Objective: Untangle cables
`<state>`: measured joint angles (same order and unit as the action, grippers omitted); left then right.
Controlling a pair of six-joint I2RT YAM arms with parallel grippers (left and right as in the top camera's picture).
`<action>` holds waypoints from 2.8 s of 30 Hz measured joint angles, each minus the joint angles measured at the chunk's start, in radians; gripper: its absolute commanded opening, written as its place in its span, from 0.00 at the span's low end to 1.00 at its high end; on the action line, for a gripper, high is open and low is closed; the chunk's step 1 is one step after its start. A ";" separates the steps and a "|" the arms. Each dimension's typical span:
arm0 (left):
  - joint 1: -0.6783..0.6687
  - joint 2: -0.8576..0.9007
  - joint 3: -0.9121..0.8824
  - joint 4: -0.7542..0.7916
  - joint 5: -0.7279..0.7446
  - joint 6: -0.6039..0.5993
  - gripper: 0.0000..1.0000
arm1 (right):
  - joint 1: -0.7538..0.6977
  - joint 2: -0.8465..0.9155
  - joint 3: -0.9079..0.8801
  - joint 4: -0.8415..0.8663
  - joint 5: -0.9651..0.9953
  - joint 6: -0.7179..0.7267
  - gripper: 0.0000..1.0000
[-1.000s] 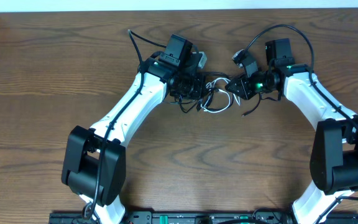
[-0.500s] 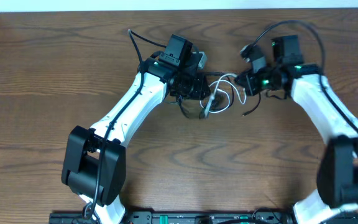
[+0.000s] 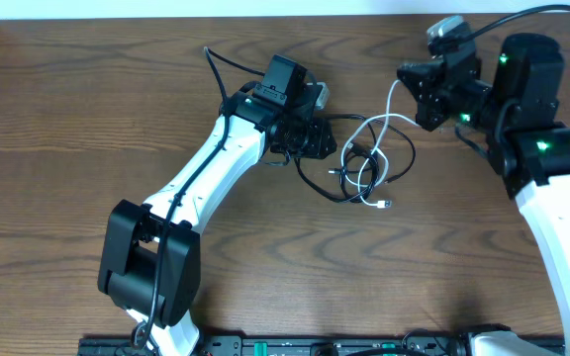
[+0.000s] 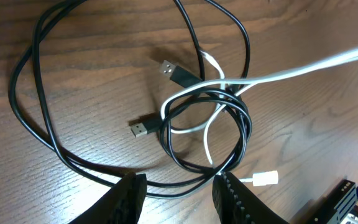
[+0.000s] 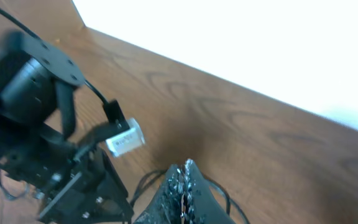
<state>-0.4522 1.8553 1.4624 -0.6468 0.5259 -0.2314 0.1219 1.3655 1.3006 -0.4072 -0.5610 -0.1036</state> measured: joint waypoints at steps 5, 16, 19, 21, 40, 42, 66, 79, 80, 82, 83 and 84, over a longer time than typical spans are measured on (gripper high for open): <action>0.000 0.000 0.000 0.000 0.000 0.000 0.40 | 0.000 -0.055 0.000 0.089 0.001 0.047 0.01; 0.000 0.000 0.000 0.000 0.000 0.000 0.40 | -0.016 -0.069 0.002 0.107 0.080 0.130 0.18; 0.000 0.000 0.000 0.000 0.000 0.000 0.40 | -0.023 -0.019 0.009 0.003 0.097 0.138 0.27; 0.000 0.000 0.000 0.000 0.000 0.000 0.40 | -0.024 0.028 0.010 -0.063 0.103 0.143 0.29; 0.000 0.000 0.000 0.000 0.000 0.000 0.40 | -0.061 0.297 0.007 -0.593 0.294 0.202 0.35; 0.000 0.000 0.000 0.000 0.000 0.000 0.40 | -0.061 0.313 0.007 -0.625 0.299 0.208 0.34; 0.000 0.000 0.000 0.007 0.000 0.000 0.40 | -0.158 0.502 0.222 -0.639 0.295 0.214 0.01; -0.002 0.000 0.000 0.011 0.000 0.000 0.44 | -0.354 0.407 0.338 -0.576 0.251 0.218 0.01; -0.005 0.000 0.000 0.019 0.000 0.000 0.46 | -0.352 0.407 0.338 -0.578 0.244 0.218 0.01; -0.011 0.002 0.000 0.037 0.000 0.000 0.48 | -0.346 0.407 0.338 -0.582 0.237 0.218 0.01; -0.018 0.004 0.000 0.052 0.000 0.001 0.48 | -0.341 0.407 0.338 -0.585 0.235 0.218 0.01; -0.027 0.008 0.000 0.071 0.002 0.000 0.49 | -0.338 0.407 0.338 -0.587 0.233 0.218 0.01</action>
<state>-0.4797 1.8629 1.4624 -0.5758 0.5274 -0.2310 -0.2161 1.7721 1.6386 -0.9943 -0.3283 0.1143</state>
